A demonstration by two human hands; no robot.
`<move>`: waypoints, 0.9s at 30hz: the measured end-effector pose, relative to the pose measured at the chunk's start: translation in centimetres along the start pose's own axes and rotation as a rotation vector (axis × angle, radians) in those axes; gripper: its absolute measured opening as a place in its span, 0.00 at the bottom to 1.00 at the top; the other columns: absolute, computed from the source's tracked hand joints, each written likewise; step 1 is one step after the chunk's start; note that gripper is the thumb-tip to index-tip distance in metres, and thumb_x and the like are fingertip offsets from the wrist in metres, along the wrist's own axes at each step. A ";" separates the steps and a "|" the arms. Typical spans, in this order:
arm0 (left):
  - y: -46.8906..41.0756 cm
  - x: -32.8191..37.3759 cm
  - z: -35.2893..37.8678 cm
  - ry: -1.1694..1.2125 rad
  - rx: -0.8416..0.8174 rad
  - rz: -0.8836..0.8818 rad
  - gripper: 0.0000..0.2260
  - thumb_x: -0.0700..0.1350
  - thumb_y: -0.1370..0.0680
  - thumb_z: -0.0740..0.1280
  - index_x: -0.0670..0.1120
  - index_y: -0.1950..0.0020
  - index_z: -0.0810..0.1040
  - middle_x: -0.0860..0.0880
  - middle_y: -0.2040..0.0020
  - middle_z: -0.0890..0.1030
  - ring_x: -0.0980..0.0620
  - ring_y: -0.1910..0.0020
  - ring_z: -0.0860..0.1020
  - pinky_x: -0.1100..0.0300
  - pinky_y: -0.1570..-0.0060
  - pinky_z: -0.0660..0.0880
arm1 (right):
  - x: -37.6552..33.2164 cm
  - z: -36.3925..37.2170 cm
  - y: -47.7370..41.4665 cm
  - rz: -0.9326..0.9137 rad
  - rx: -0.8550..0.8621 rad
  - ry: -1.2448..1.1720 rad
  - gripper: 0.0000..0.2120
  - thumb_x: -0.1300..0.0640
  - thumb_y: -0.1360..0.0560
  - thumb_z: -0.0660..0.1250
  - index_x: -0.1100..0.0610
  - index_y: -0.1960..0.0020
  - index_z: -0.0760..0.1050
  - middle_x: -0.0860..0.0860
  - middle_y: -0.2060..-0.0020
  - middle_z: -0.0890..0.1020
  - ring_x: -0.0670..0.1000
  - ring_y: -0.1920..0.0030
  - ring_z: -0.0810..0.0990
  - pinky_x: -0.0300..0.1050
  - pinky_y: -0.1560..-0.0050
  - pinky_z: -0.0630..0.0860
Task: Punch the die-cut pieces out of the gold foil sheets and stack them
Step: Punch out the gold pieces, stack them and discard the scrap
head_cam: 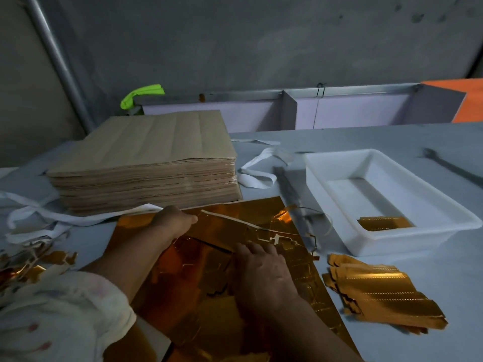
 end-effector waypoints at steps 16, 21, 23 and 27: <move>1.6 1.7 -0.6 0.357 -0.125 0.121 0.16 0.47 0.19 0.65 0.47 0.31 0.74 0.49 0.47 0.78 0.49 0.53 0.74 0.56 0.59 0.70 | 3.7 -0.6 -0.2 0.314 0.195 -1.046 0.29 0.35 0.25 0.64 0.50 0.30 0.67 0.51 0.39 0.74 0.50 0.43 0.76 0.50 0.45 0.77; 3.2 2.1 -1.1 0.437 -0.167 0.164 0.14 0.47 0.19 0.65 0.48 0.34 0.75 0.44 0.37 0.77 0.43 0.37 0.74 0.44 0.34 0.70 | 4.4 0.6 -0.2 0.471 0.083 -1.503 0.26 0.38 0.26 0.68 0.55 0.37 0.72 0.60 0.43 0.79 0.61 0.45 0.81 0.60 0.44 0.78; 3.7 2.5 -1.3 0.424 -0.160 0.208 0.13 0.49 0.19 0.63 0.48 0.35 0.75 0.47 0.42 0.79 0.46 0.41 0.76 0.49 0.41 0.74 | 4.0 0.4 -0.2 0.451 0.061 -1.596 0.20 0.42 0.26 0.70 0.55 0.43 0.74 0.58 0.50 0.83 0.59 0.49 0.82 0.56 0.49 0.79; 4.6 3.5 -1.7 0.308 -0.117 0.315 0.15 0.53 0.18 0.60 0.47 0.36 0.77 0.50 0.47 0.79 0.51 0.46 0.76 0.56 0.49 0.72 | 3.7 -0.7 -0.1 0.474 0.062 -1.551 0.11 0.47 0.24 0.70 0.54 0.50 0.75 0.62 0.49 0.83 0.65 0.47 0.82 0.65 0.41 0.76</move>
Point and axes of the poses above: each hand's wrist, its own y-axis away from the middle knuckle, its own z-axis out of the palm, x = y × z, the point moved 8 cm from there along -y, towards the middle knuckle
